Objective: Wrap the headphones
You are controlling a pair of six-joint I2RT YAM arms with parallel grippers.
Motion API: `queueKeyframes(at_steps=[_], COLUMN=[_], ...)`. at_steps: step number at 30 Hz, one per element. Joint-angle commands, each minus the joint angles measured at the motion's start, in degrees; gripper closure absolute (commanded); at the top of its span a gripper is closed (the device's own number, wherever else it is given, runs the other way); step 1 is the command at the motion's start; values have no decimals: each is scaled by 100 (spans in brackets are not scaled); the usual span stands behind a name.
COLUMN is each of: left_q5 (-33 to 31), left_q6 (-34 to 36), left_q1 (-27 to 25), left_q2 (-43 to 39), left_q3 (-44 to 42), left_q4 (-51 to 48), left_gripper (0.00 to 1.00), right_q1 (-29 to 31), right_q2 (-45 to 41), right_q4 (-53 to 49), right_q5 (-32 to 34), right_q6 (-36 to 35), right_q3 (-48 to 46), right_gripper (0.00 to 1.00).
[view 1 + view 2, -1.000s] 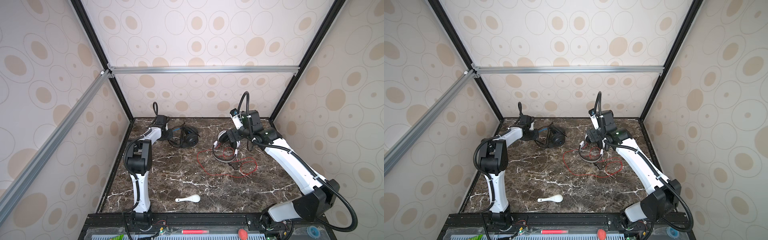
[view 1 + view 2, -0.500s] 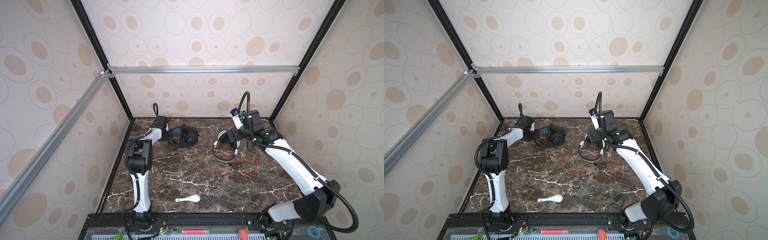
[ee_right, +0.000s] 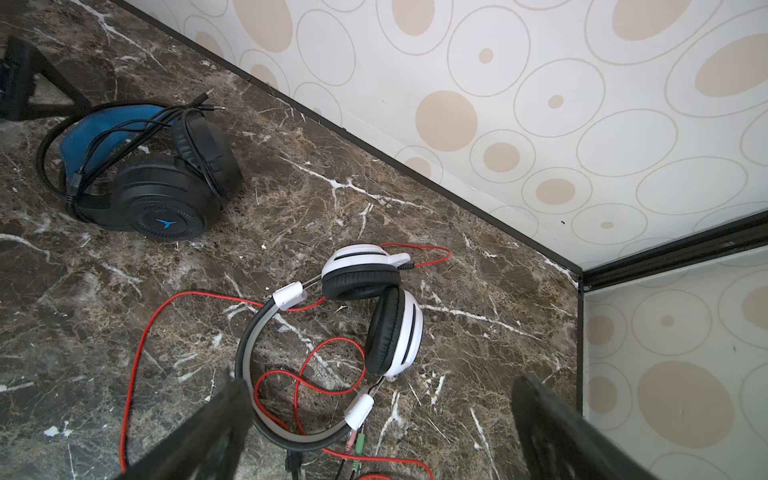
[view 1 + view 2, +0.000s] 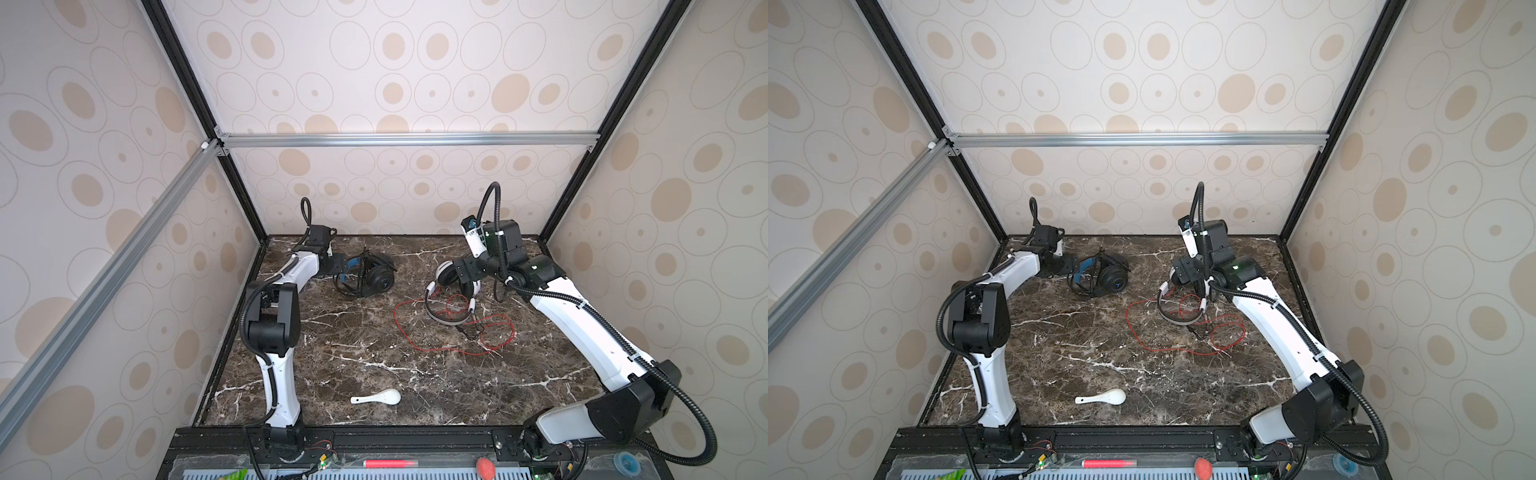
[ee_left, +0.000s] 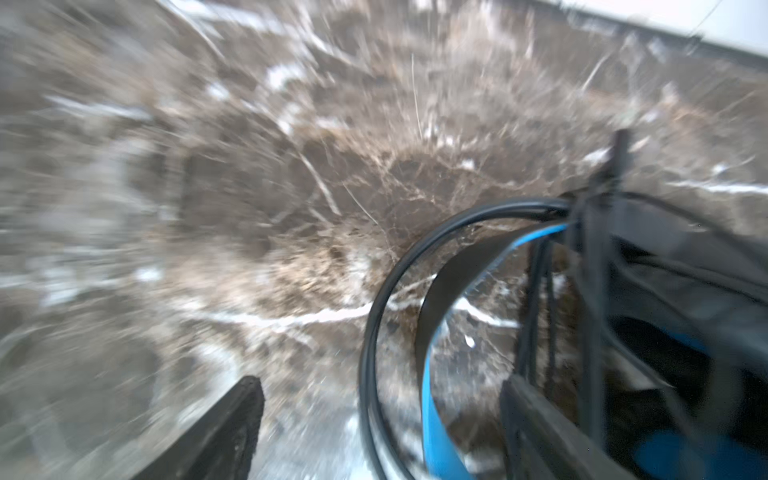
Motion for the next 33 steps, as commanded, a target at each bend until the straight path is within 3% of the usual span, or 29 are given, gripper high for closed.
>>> queueKeyframes(at_steps=[1, 5, 9, 14, 17, 26, 33], left_q5=[-440, -279, 185, 535, 538, 429, 187], left_q6=[76, -496, -1713, -2744, -2945, -3801, -3992], left_q1=[-384, -1605, -2762, -3555, -3847, -4111, -4225], left_q2=[-941, -1466, -1495, -1162, -778, 112, 713], left_q3=[-20, -339, -681, -969, -808, -540, -62], left_q4=[-432, -568, 11, 661, 575, 1068, 923], left_gripper=[9, 8, 8, 12, 18, 14, 17], right_q1=[43, 0, -197, -545, -675, -883, -884], right_q2=[7, 225, 372, 329, 217, -285, -505], right_q4=[-172, -388, -532, -524, -458, -247, -184], right_q5=[98, 174, 103, -55, -79, -313, -296], right_q6=[183, 326, 606, 895, 951, 786, 637], right_q3=[117, 207, 218, 43, -138, -823, -1160], right_gripper=[0, 0, 0, 0, 0, 0, 0])
